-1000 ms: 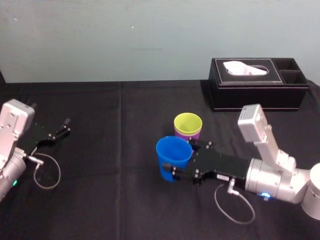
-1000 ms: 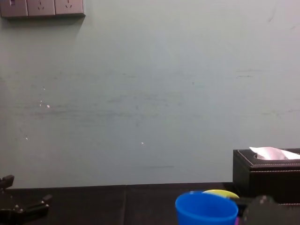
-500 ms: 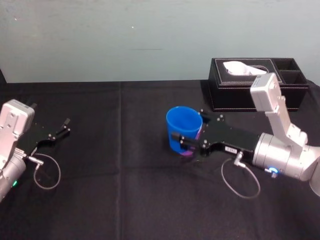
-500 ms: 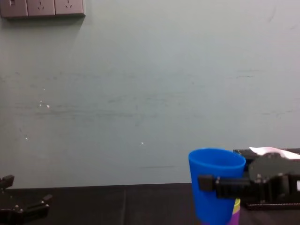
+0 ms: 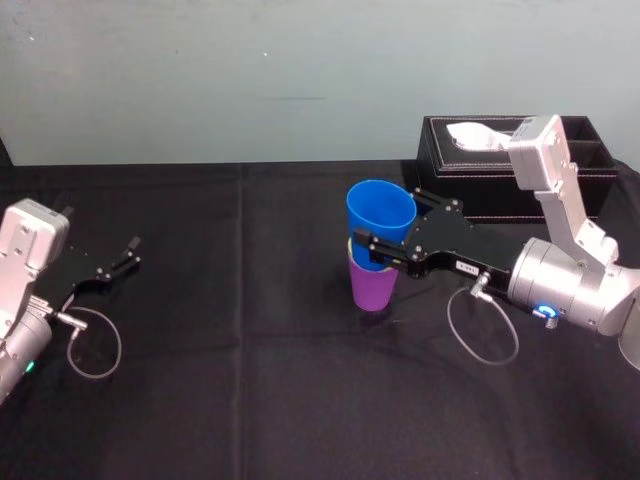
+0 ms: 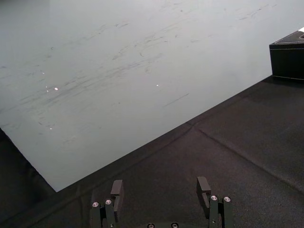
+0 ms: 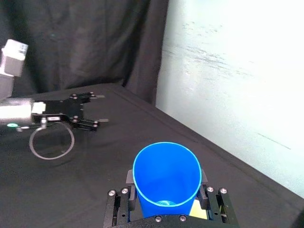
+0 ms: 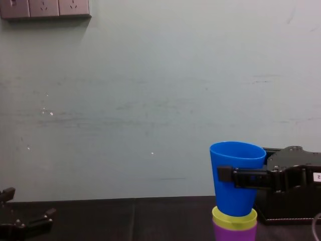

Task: Stack the three plastic cups sequentially using one hand.

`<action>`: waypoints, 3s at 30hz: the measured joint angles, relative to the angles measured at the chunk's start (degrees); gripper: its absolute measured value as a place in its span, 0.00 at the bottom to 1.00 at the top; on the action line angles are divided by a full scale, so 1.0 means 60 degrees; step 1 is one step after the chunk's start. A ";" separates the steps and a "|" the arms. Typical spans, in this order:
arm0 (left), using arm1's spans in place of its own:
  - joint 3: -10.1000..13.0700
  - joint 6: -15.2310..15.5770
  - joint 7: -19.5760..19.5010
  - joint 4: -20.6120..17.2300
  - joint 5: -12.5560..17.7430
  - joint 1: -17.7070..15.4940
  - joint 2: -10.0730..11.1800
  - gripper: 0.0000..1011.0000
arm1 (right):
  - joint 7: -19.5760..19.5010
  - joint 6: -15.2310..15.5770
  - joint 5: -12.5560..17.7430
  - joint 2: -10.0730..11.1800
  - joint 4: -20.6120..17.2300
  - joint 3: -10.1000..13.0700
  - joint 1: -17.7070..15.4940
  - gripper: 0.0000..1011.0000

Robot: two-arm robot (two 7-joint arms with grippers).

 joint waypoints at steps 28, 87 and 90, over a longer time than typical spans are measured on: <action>0.0000 0.0000 0.0000 0.0000 0.0000 0.0000 0.0000 1.00 | -0.0066 -0.0073 -0.0626 -0.0573 0.1178 -0.0013 0.0563 0.72; 0.0000 0.0000 0.0000 0.0000 0.0001 0.0000 0.0000 1.00 | 0.0192 -0.0313 -0.0783 -0.0894 0.1974 -0.0134 0.0686 0.99; 0.0000 0.0000 0.0000 0.0000 0.0001 0.0000 -0.0001 1.00 | 0.0191 -0.0312 -0.0780 -0.0892 0.1970 -0.0134 0.0686 0.99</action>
